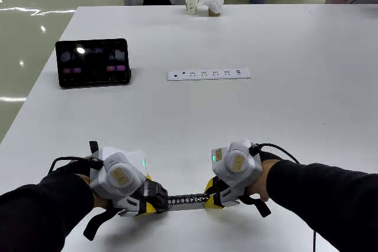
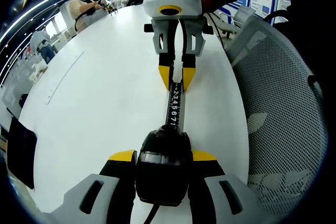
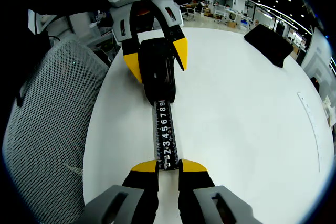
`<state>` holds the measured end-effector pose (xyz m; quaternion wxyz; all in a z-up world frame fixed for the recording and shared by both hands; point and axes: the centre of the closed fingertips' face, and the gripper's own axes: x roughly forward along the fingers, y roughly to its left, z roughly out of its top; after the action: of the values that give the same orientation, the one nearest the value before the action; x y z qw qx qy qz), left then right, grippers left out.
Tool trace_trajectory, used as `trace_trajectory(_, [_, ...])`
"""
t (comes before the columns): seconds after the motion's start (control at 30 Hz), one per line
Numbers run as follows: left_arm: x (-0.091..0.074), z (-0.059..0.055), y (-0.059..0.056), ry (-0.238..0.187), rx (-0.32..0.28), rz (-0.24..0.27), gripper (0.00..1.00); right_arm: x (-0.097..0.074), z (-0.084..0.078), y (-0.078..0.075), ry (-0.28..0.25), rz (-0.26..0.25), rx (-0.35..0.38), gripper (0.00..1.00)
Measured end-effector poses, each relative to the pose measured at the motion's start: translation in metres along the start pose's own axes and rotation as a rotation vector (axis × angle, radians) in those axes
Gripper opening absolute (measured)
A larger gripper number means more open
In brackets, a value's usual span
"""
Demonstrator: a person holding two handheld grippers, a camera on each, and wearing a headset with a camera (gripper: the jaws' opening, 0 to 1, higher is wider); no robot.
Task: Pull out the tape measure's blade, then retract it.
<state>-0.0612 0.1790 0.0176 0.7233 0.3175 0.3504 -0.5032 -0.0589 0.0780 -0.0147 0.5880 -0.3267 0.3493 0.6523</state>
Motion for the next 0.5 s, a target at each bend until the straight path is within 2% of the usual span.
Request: trace_trajectory(0.5, [0.0002,-0.0002,-0.0002,-0.001,-0.002,0.002,0.32,-0.0029,-0.0049,-0.0007,0.002,0.0,0.008,0.1])
